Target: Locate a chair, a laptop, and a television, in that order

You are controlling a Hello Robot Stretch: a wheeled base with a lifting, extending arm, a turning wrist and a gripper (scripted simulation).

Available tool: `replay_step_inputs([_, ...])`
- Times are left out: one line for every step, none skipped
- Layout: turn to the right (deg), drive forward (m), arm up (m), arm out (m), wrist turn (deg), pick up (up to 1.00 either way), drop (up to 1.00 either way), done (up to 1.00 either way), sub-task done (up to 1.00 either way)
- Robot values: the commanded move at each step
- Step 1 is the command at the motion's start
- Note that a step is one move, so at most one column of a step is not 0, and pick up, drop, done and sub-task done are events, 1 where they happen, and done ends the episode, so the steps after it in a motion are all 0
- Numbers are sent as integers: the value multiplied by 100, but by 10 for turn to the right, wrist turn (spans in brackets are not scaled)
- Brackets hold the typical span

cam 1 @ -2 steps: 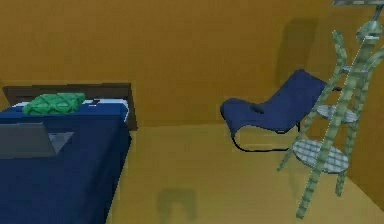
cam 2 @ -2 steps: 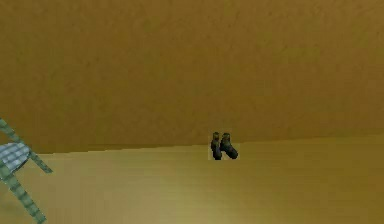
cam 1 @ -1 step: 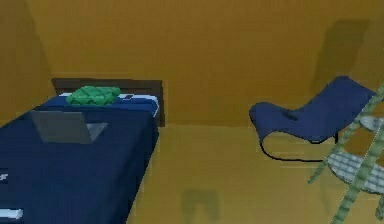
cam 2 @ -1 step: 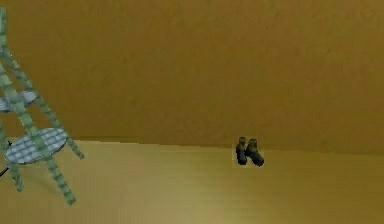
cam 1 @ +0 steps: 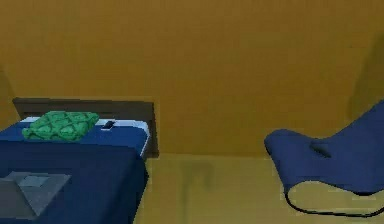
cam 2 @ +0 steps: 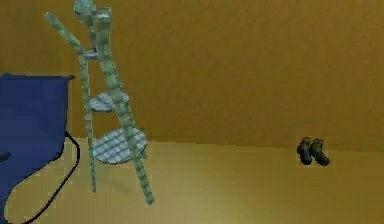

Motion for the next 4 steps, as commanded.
replay_step_inputs([-450,0,0,0,0,0,0,0,0])
replay_step_inputs([0,0,0,0,0,0,0,0,100])
replay_step_inputs([450,0,0,0,0,0,0,0,0])
replay_step_inputs([450,0,0,0,0,0,0,0,0])
